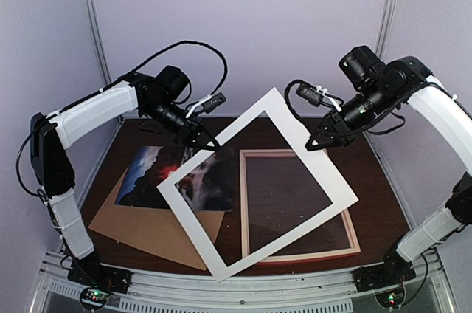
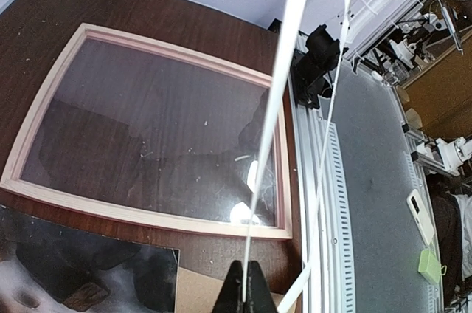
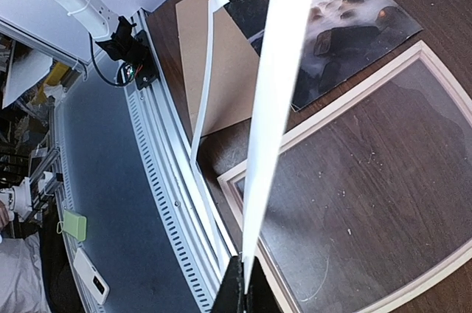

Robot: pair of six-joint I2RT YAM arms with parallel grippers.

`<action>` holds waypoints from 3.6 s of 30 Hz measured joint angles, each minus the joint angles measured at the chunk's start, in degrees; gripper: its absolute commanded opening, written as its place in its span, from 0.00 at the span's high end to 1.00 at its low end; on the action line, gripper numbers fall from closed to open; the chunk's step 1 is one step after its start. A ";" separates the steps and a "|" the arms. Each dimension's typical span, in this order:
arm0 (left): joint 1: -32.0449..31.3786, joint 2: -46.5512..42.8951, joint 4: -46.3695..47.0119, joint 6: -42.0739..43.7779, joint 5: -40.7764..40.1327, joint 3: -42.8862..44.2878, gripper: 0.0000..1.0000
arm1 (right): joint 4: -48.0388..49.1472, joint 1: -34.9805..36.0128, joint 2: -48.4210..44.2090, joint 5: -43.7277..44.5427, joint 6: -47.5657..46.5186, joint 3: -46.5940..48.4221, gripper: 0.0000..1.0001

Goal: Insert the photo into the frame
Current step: Pass from the right arm to the left, then place the mat board on the glass panel.

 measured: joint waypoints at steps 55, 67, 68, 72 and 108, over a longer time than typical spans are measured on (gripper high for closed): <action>-8.96 6.93 51.84 -84.91 -27.71 -22.40 1.00 | 8.85 -21.14 -0.22 24.48 17.86 -11.21 0.27; -12.66 7.10 54.73 -88.98 -34.47 -25.55 1.00 | 9.90 -21.14 -0.22 24.46 17.84 -13.25 0.27; -12.81 7.21 54.75 -89.22 -34.62 -25.55 1.00 | 10.01 -21.14 -0.22 24.46 17.84 -13.40 0.27; -13.51 8.00 54.90 -90.31 -35.15 -25.55 1.00 | 10.23 -21.14 -0.22 24.46 17.84 -13.88 0.27; -17.73 11.30 57.20 -94.51 -40.70 -25.14 0.82 | 12.33 -21.14 -0.22 22.69 18.64 -15.74 0.26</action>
